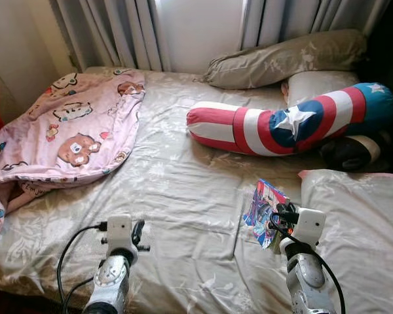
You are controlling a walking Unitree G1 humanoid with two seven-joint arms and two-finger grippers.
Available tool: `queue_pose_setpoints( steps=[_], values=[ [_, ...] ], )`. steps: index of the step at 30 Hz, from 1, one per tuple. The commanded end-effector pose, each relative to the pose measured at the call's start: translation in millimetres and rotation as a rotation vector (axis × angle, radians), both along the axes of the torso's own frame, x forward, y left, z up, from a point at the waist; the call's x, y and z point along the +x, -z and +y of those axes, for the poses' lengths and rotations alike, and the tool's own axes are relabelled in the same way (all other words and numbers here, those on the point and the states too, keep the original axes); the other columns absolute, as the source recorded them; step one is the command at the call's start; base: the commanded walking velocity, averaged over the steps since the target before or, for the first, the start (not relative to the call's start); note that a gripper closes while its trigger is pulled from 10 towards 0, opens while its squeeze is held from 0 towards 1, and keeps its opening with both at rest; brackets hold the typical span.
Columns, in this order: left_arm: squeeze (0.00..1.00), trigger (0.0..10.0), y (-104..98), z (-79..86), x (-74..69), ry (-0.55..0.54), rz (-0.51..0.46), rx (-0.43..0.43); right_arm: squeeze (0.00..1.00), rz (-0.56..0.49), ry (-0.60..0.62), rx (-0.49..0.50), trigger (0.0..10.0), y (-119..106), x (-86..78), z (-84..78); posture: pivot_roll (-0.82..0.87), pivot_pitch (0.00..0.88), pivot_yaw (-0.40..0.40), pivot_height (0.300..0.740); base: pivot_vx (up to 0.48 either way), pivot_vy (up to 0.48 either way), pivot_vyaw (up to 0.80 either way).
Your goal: Clean up the room
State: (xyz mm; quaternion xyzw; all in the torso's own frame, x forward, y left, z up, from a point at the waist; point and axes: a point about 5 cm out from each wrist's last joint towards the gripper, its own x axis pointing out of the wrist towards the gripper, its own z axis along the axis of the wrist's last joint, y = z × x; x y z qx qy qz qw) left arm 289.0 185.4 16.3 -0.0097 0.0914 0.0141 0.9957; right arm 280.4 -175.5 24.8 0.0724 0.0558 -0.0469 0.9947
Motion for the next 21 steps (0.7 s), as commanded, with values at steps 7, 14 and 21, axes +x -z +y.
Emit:
queue_pose_setpoints(
  steps=[7, 14, 21],
  values=[
    [0.0, 10.0, 1.7, -4.6, -3.9, 0.018, -0.018, -0.019, 0.0, -0.027, -0.018, -0.004, 10.0, -8.0, 5.8, 2.6, -0.08, 0.054, 0.004, 0.74, 0.0, 0.0, 0.0],
    [0.0, 10.0, 0.3, -8.5, -2.5, 0.029, -0.028, -0.027, 0.0, -0.011, -0.035, -0.023, 10.0, -7.0, 6.8, 5.0, -0.08, 0.047, 0.003, 0.695, 0.0, 0.0, 0.0],
    [0.0, 10.0, -1.7, -11.5, -0.7, 0.04, -0.038, -0.032, 0.0, -0.042, -0.022, -0.017, 10.0, -9.7, 5.3, 3.2, -0.08, 0.036, 0.005, 0.686, 0.0, 0.0, 0.0]
  ],
)
